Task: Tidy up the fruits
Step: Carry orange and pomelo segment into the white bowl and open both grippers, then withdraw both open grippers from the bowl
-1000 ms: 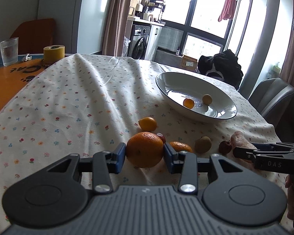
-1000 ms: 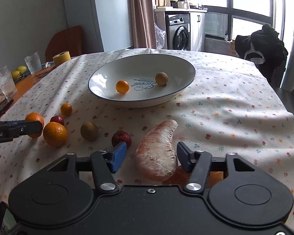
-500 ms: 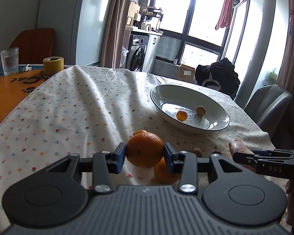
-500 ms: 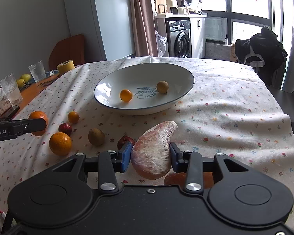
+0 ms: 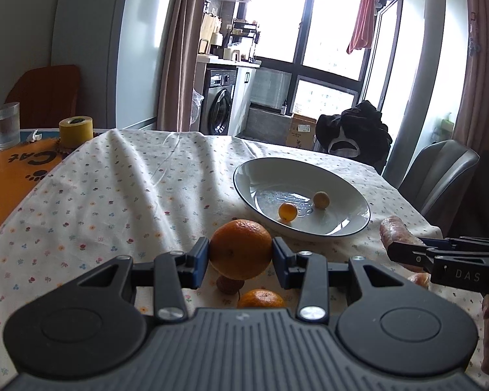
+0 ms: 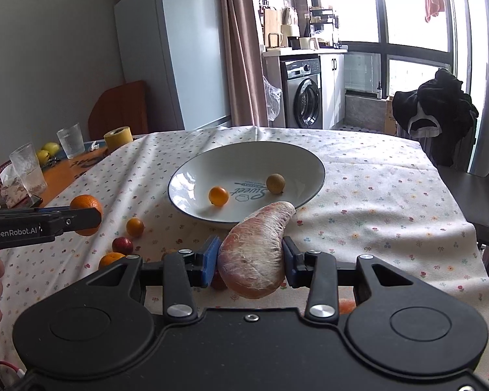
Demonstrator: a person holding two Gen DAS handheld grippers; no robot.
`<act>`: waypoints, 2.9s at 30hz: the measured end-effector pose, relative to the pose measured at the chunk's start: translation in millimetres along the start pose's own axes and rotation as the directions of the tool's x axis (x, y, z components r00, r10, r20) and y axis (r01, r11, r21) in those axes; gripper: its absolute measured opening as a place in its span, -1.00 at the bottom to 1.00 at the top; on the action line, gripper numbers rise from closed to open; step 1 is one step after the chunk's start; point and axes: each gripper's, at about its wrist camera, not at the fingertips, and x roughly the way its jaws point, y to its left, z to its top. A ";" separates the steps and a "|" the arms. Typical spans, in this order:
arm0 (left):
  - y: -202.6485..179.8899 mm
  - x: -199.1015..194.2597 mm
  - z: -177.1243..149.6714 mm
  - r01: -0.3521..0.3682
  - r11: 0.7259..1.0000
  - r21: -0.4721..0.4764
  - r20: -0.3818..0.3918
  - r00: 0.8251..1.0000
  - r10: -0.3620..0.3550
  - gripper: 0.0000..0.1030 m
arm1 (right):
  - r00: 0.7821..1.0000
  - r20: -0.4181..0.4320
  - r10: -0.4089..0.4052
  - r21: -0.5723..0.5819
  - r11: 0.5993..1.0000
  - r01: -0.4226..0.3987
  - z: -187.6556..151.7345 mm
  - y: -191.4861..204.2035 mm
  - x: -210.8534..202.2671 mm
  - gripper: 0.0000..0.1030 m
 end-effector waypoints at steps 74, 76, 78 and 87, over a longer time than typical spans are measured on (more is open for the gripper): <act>-6.3 50.1 43.0 0.010 1.000 -0.025 0.002 1.000 -0.010 0.44 | 0.999 0.039 0.004 0.097 0.995 -0.008 33.9 -18.8 38.9 0.06; -6.1 44.5 42.4 0.001 1.000 -0.027 0.011 1.000 -0.001 0.51 | 0.999 0.046 -0.001 0.094 0.996 -0.003 33.8 -16.8 33.1 0.07; -5.2 38.0 42.0 0.006 0.999 -0.031 0.026 1.000 -0.005 0.58 | 0.999 0.052 -0.002 0.090 0.996 -0.003 34.1 -15.2 28.1 0.10; -5.3 16.0 38.5 -0.016 0.999 -0.028 0.059 0.998 0.018 0.75 | 0.997 0.081 -0.007 0.085 0.996 0.000 30.9 -11.1 6.2 0.39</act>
